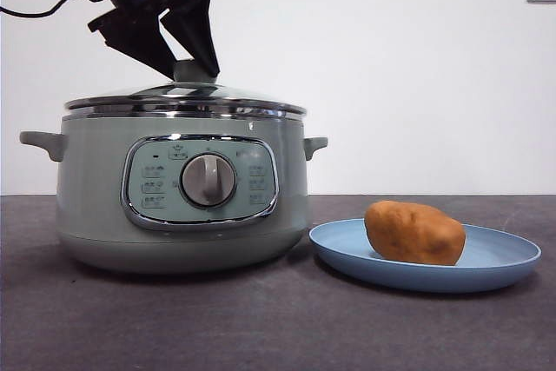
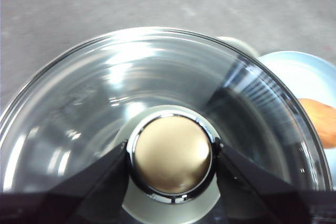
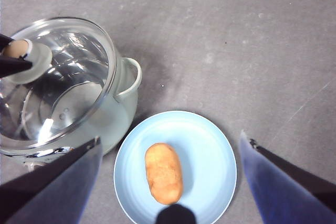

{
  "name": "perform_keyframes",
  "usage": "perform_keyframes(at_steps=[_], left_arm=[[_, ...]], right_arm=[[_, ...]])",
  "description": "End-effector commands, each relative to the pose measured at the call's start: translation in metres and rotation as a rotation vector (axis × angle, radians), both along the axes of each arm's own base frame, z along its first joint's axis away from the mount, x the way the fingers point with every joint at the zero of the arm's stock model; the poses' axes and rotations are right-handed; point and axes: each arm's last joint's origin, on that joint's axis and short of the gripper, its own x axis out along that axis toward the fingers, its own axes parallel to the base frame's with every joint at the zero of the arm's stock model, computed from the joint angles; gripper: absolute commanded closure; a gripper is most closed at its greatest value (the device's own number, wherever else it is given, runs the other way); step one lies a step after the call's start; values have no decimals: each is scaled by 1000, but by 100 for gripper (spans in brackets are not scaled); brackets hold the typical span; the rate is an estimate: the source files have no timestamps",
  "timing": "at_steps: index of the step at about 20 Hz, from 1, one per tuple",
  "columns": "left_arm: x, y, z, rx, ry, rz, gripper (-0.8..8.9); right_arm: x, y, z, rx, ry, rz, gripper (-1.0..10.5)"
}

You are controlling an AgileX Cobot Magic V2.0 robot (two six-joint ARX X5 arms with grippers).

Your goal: Take the potato out from the steamer,put the potato on the plate,close the lid

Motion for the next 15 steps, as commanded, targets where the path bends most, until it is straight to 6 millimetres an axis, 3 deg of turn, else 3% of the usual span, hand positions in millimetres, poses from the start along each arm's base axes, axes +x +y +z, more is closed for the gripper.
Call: perform_keyframes(at_steps=[1,15], left_arm=[[2,8,-4,22,5,24,822],[2,7,-9,-13,61,-16,820]], right_arm=[[0,0,0,-2,-7,1,509],[0,0,0,-1,-8,2,509]])
